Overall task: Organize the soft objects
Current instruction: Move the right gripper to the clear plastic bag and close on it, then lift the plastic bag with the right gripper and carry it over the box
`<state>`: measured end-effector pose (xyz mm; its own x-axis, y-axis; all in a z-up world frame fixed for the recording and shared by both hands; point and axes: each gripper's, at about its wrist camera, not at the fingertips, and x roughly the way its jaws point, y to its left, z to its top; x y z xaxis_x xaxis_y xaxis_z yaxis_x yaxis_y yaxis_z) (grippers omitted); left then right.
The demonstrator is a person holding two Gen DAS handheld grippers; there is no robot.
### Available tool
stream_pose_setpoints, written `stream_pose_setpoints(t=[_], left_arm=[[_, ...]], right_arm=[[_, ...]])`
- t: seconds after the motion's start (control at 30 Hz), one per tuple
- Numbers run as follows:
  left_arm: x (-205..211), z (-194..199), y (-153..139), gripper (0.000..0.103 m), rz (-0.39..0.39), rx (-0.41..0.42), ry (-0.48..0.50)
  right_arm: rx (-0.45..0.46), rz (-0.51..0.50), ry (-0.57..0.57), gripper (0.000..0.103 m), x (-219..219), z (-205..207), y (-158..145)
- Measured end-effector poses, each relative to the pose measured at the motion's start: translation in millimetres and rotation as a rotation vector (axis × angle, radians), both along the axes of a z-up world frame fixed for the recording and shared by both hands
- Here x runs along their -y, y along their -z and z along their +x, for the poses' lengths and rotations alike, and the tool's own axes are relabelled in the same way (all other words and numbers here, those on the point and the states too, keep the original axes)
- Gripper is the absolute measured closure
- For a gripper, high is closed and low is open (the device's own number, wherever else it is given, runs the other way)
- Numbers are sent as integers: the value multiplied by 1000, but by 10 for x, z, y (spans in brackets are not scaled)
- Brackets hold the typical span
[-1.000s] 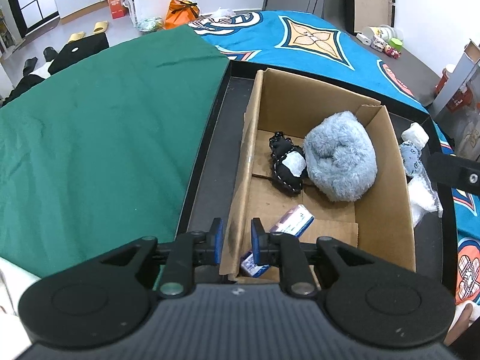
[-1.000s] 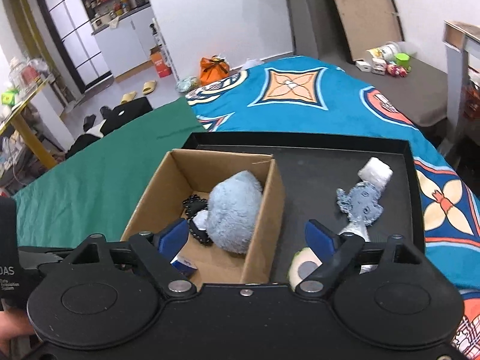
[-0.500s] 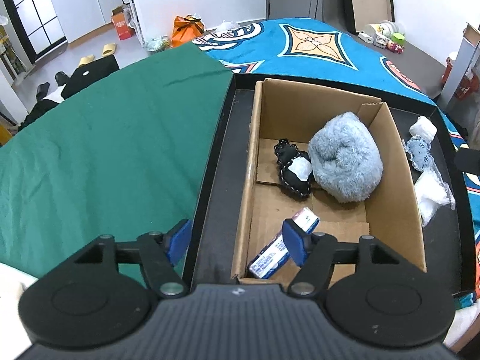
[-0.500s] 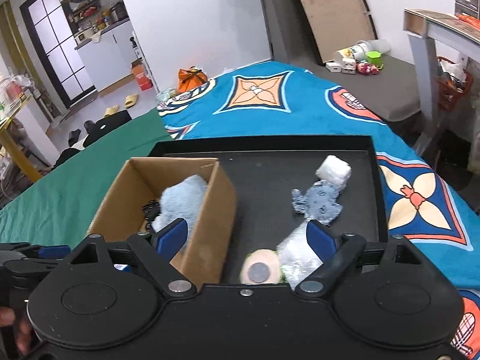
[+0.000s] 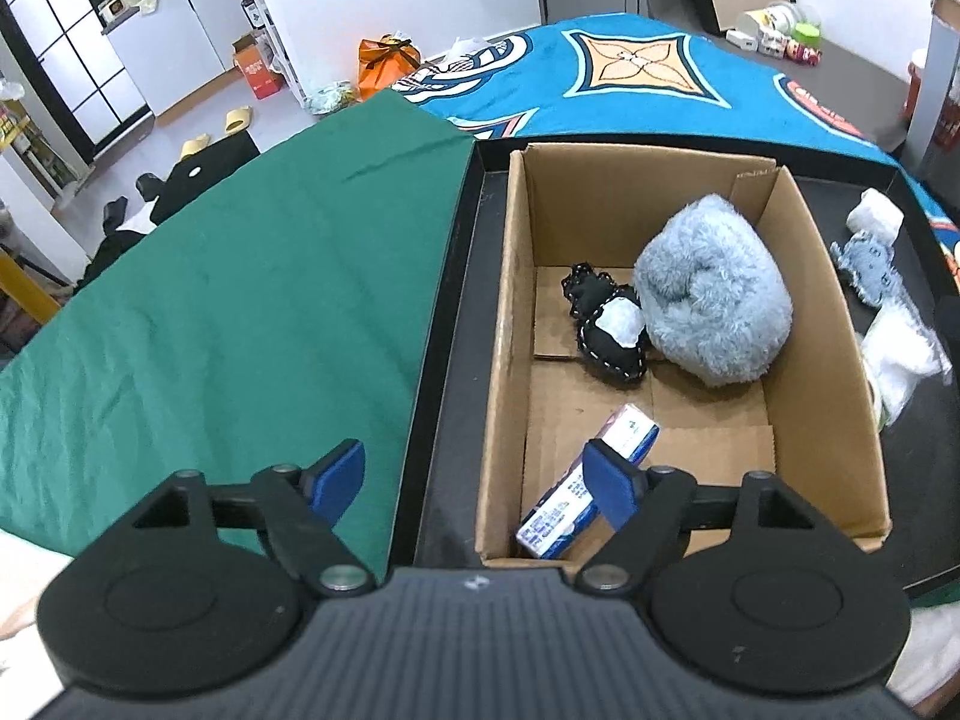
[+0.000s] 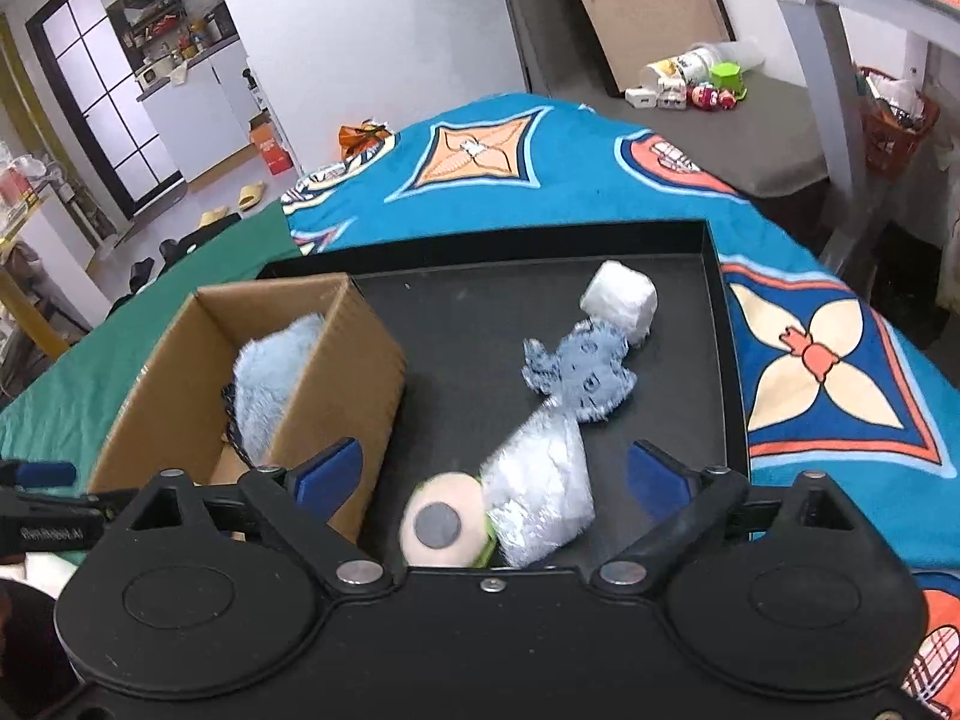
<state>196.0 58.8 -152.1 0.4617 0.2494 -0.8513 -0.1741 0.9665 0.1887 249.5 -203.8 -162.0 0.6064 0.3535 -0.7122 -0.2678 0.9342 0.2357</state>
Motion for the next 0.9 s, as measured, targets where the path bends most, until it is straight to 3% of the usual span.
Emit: stream_pose_setpoints(t=[0.17, 0.4, 0.57, 0.63, 0.7, 0.8, 0.9], left_arm=[[42, 26, 19, 23, 31, -13, 3], [118, 77, 63, 23, 80, -47, 14], [125, 109, 76, 23, 89, -60, 7], [128, 110, 72, 23, 90, -59, 4], [138, 110, 68, 23, 91, -57, 5], [149, 111, 68, 23, 94, -57, 10], [136, 107, 58, 23, 84, -56, 9]], right_arm=[[-29, 10, 17, 10, 116, 34, 185], [-100, 58, 59, 30, 237, 142, 416], [-138, 137, 76, 38, 302, 225, 505], [-132, 137, 69, 44, 290, 240, 521], [-135, 149, 64, 67, 284, 257, 545], [-147, 163, 74, 78, 319, 274, 570], [-157, 153, 95, 81, 374, 250, 554]])
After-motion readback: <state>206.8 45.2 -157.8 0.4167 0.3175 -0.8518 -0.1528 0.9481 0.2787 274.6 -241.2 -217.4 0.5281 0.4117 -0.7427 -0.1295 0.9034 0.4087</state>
